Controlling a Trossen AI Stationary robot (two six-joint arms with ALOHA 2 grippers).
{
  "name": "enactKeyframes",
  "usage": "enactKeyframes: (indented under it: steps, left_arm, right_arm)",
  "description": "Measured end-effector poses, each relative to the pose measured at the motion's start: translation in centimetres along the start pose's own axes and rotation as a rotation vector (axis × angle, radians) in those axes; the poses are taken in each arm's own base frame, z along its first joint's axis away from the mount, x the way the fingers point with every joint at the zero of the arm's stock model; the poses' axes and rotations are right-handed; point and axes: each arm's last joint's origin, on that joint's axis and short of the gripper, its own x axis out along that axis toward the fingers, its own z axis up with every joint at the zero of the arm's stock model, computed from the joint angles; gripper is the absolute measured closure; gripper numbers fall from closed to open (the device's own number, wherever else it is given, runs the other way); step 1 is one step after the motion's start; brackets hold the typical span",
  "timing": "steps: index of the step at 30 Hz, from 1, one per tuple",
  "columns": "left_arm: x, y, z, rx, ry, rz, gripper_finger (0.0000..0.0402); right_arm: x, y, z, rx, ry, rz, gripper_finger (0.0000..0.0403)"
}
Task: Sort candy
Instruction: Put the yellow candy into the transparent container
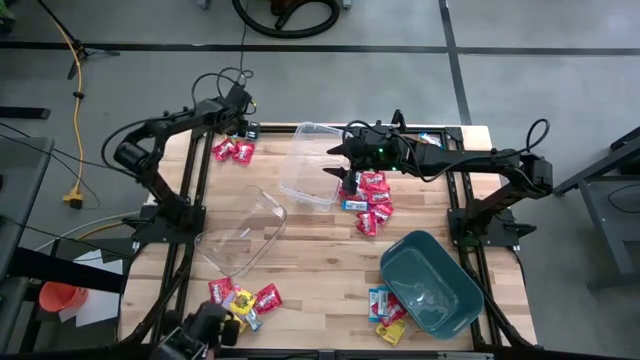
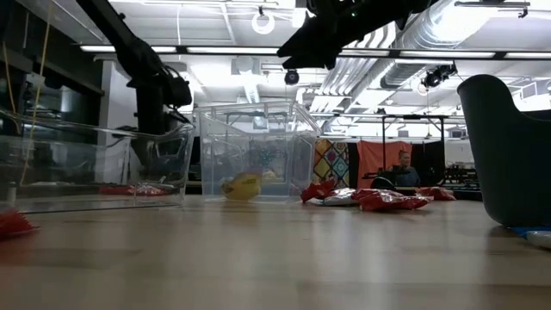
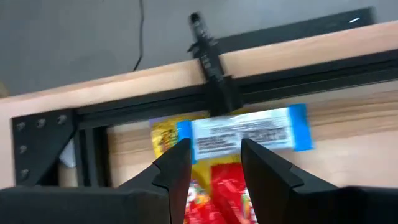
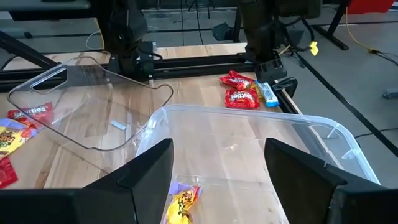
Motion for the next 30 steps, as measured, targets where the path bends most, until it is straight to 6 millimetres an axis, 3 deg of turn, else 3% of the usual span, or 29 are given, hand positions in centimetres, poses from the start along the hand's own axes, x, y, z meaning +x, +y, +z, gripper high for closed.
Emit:
enactKeyframes:
  steps: [7, 18, 30]
  left_arm:
    - [2.4, 1.1, -0.6, -0.023, 0.113, 0.069, 0.0273]
    - [4.8, 0.6, -0.6, -0.050, 0.109, 0.134, 0.0273]
    - [4.6, -0.8, -0.5, -0.008, 0.131, -0.086, 0.0273]
  right_arm:
    - [0.0, 0.0, -0.2, 0.020, 0.016, 0.001, 0.0153]
    - [0.0, 0.0, -0.2, 0.020, 0.016, 0.001, 0.0153]
    - [0.0, 0.0, -0.2, 0.020, 0.016, 0.001, 0.0153]
